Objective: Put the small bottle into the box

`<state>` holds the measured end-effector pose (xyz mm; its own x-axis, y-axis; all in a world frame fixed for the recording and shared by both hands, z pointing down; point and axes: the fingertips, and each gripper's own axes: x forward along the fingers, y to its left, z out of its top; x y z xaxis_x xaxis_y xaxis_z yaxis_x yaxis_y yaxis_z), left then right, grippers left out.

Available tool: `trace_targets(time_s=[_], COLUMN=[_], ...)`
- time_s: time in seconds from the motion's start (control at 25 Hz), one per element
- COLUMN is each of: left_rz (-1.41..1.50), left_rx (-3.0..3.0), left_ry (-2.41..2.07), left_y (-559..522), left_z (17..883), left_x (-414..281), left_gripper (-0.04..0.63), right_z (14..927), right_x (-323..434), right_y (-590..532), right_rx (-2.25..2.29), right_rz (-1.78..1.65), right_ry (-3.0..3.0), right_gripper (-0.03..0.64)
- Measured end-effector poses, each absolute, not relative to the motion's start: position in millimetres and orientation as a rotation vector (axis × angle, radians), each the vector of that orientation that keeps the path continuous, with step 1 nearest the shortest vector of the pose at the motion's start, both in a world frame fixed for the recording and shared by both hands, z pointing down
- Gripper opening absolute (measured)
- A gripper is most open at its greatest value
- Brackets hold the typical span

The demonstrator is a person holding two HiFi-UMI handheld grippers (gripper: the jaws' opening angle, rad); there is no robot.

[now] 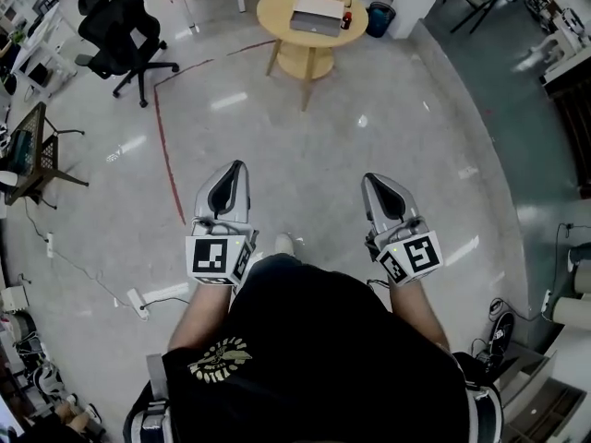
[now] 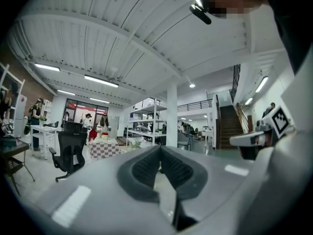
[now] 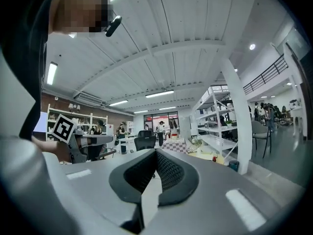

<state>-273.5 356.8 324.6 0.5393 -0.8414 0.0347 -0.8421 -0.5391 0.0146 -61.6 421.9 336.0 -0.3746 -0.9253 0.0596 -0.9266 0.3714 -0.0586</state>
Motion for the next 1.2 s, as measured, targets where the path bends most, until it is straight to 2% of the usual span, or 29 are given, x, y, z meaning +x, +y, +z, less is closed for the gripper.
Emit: trace_targets(time_s=[0.36, 0.6, 1.2], left_rz=[0.05, 0.104, 0.11], left_rx=[2.748, 2.727, 2.734], left_ry=[-1.389, -1.343, -1.308], left_y=[305, 287, 275], left_z=[338, 352, 365], left_x=[-279, -266, -259], left_gripper=[0.0, 0.0, 0.0], right_z=[339, 342, 361], right_x=[-84, -67, -75], right_y=[381, 363, 348], right_rx=[1.777, 1.81, 1.759], right_rz=[0.136, 0.178, 0.237], right_ry=[-2.538, -2.512, -2.534], right_gripper=[0.006, 0.006, 0.006])
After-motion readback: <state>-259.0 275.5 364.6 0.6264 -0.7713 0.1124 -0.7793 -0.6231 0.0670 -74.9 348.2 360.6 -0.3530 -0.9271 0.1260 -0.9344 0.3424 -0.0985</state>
